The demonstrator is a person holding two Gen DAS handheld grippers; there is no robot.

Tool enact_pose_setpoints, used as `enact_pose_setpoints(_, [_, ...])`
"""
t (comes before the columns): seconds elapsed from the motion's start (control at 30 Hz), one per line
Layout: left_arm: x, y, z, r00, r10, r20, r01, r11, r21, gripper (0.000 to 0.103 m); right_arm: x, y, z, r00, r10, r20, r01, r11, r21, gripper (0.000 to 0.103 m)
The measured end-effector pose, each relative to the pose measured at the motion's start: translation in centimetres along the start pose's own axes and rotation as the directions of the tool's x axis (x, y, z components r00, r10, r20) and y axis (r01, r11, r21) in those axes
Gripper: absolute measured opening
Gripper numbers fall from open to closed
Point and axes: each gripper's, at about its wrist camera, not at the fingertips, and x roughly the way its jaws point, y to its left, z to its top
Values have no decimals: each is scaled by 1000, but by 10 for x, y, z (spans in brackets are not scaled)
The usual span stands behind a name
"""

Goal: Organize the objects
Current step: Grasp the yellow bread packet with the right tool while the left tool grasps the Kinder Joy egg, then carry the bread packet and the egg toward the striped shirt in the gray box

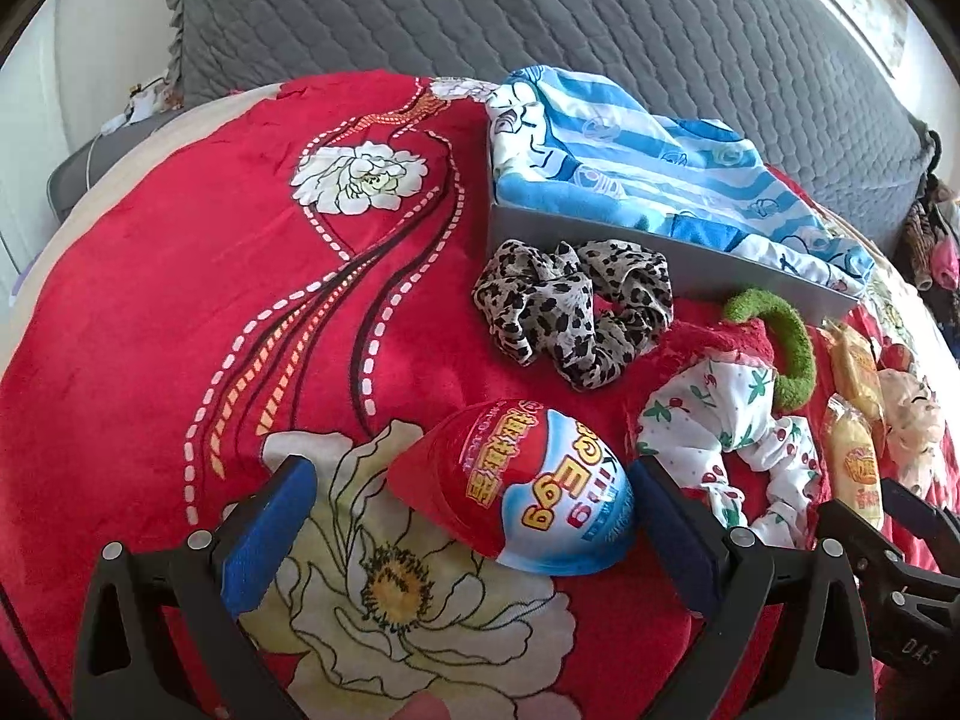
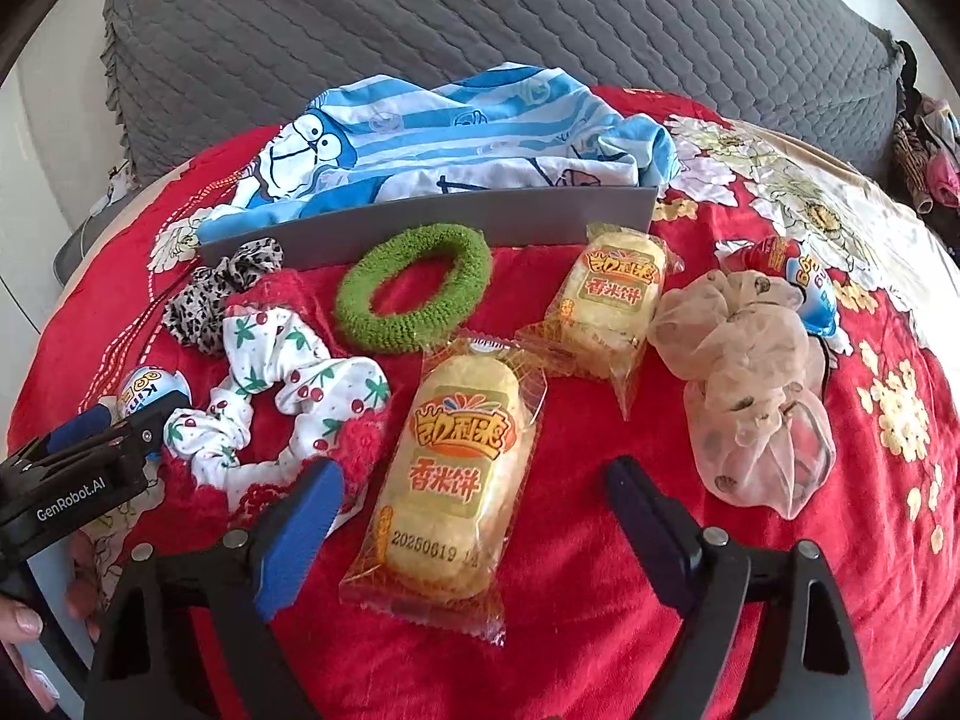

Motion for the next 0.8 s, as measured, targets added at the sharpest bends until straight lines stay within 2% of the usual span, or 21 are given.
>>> enact_pose_setpoints(0.27, [4, 3, 0, 999, -34, -8, 34, 999, -21, 102, 7, 4, 2, 1000, -6, -21, 5, 1000, -25, 65])
enact_pose_setpoints(0.33, [2, 3, -1, 998, -57, -13, 57, 998, -25, 99, 7, 6, 2, 1000, -1, -21, 0, 999, -39, 53])
enact_pose_setpoints(0.43, [1, 0, -1, 996, -92, -18, 92, 996, -4, 80, 5, 10, 2, 1000, 3, -19, -4, 998, -59, 51])
enact_pose_setpoints(0.5, [-1, -3, -1, 994, -105, -21, 105, 994, 13, 80, 5, 10, 2, 1000, 14, -23, -15, 998, -55, 49])
enact_pose_setpoints(0.8, [-2, 0, 0, 986, -166, -28, 166, 986, -15, 79, -2, 5, 7, 998, 59, -13, -59, 998, -19, 45])
